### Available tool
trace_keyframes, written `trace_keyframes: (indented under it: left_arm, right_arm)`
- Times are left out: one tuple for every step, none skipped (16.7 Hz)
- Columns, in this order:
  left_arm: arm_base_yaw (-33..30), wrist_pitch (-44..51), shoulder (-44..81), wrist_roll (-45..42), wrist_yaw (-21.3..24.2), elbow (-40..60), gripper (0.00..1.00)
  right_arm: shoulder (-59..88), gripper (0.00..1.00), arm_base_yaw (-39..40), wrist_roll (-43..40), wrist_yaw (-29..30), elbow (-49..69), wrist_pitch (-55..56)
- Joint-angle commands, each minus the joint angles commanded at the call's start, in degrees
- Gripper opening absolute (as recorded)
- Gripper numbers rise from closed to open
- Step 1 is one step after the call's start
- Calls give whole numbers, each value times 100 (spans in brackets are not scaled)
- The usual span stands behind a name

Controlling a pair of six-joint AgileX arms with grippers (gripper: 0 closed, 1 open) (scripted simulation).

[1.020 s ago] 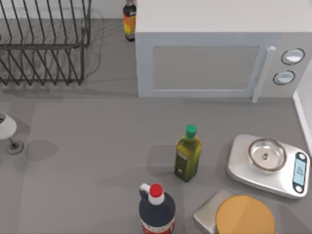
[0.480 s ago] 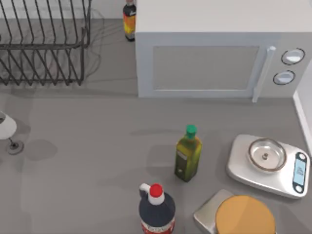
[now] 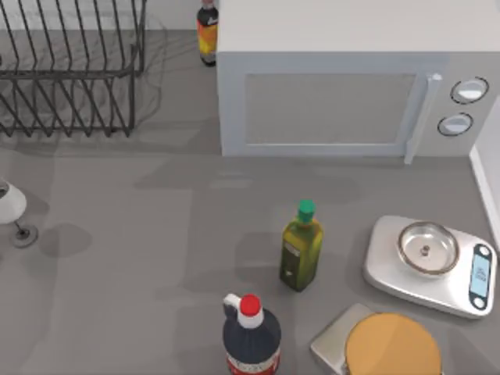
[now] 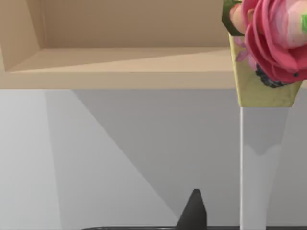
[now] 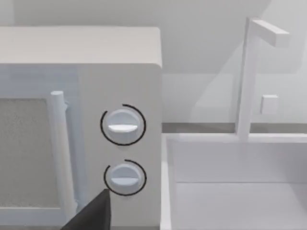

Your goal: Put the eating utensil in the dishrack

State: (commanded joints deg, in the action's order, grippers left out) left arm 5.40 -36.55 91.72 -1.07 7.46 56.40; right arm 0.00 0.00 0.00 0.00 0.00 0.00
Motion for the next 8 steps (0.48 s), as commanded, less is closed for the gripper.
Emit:
trace_keyframes:
  left_arm:
    - [-42,-332,252,3,-37,-89,0]
    - [-80,-609,472,6,-70,-171,0]
    - [-112,-824,651,10,-99,-243,0]
    - [-137,-977,780,14,-122,-299,0]
    - [-153,-1074,862,16,-136,-336,0]
    - [-158,-1103,886,17,-141,-348,0]
    - [-158,-1103,886,17,-141,-348,0]
    - [-158,-1103,886,17,-141,-348,0]
  right_arm:
    - [0,100,0,0,0,0,0]
    - [0,100,0,0,0,0,0]
    - [0,100,0,0,0,0,0]
    - [0,100,0,0,0,0,0]
    - [0,100,0,0,0,0,0]
    - [0,100,0,0,0,0,0]
    - [0,100,0,0,0,0,0]
    - [0,100,0,0,0,0,0]
